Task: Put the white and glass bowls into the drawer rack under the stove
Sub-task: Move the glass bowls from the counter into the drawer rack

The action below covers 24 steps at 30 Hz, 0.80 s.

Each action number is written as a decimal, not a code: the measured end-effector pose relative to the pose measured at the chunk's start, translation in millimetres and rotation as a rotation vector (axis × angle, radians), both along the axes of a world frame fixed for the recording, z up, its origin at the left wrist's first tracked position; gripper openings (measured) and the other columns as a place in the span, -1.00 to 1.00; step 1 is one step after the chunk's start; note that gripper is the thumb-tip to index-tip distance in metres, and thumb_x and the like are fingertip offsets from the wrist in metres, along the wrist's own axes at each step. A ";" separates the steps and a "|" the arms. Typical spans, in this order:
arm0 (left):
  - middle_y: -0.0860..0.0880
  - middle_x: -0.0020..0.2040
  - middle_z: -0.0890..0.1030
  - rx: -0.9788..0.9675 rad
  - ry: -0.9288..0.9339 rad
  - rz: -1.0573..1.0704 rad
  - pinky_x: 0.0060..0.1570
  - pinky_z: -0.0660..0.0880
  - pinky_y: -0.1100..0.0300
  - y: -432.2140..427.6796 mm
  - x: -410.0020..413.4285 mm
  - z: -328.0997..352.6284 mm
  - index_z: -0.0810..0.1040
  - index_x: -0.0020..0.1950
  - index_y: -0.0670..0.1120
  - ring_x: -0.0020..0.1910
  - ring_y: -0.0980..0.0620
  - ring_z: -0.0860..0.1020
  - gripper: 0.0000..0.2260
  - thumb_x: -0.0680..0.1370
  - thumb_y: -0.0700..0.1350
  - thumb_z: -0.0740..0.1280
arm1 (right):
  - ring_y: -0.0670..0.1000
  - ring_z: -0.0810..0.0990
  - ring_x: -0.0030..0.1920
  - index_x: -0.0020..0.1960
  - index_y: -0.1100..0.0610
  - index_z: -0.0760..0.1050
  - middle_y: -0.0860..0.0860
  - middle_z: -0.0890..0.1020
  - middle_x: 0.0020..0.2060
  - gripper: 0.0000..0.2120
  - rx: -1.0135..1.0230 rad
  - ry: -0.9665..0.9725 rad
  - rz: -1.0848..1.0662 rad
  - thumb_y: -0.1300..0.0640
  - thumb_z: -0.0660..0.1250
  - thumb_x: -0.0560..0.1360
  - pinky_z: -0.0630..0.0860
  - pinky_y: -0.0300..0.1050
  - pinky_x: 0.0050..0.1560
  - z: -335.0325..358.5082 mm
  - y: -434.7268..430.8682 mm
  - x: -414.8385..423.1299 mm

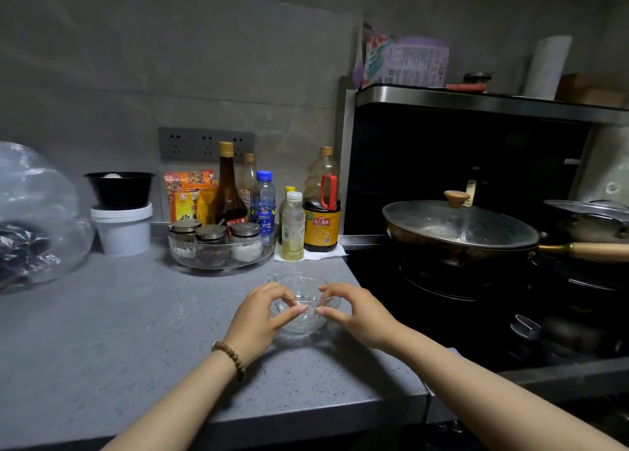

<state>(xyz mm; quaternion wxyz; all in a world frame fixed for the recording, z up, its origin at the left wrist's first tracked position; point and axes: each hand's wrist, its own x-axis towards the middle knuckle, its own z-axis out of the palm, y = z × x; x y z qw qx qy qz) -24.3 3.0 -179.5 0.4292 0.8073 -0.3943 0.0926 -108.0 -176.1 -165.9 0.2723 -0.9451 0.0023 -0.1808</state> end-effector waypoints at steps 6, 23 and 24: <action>0.03 -0.19 0.56 -0.147 0.043 -0.045 -0.01 0.43 0.23 -5.3 -9.6 25.7 0.55 -0.26 -0.02 -0.11 0.10 0.52 -0.73 0.35 0.18 0.34 | -0.06 0.53 0.09 -0.09 0.08 0.55 -0.05 0.62 0.01 -0.77 -0.076 -0.091 0.055 -0.09 0.34 0.46 0.44 -0.12 0.17 37.6 -2.5 -17.6; 0.21 -0.39 0.53 0.012 0.364 -0.598 -0.35 0.38 0.46 -166.5 -126.7 48.3 0.58 -0.35 0.12 -0.39 0.33 0.43 -0.79 0.39 0.20 0.34 | -0.05 0.67 -0.09 -0.09 0.11 0.61 0.02 0.71 -0.20 -0.85 0.337 0.131 0.084 0.04 0.38 0.42 0.56 -0.21 0.02 66.8 -137.6 -198.9; 0.20 -0.38 0.55 0.025 0.366 -0.624 -0.34 0.38 0.48 -180.3 -136.8 44.5 0.59 -0.34 0.11 -0.38 0.34 0.45 -0.80 0.41 0.17 0.35 | -0.05 0.67 -0.09 -0.09 0.10 0.62 0.03 0.71 -0.19 -0.86 0.361 0.143 0.064 0.05 0.38 0.42 0.55 -0.21 0.02 62.5 -148.5 -212.2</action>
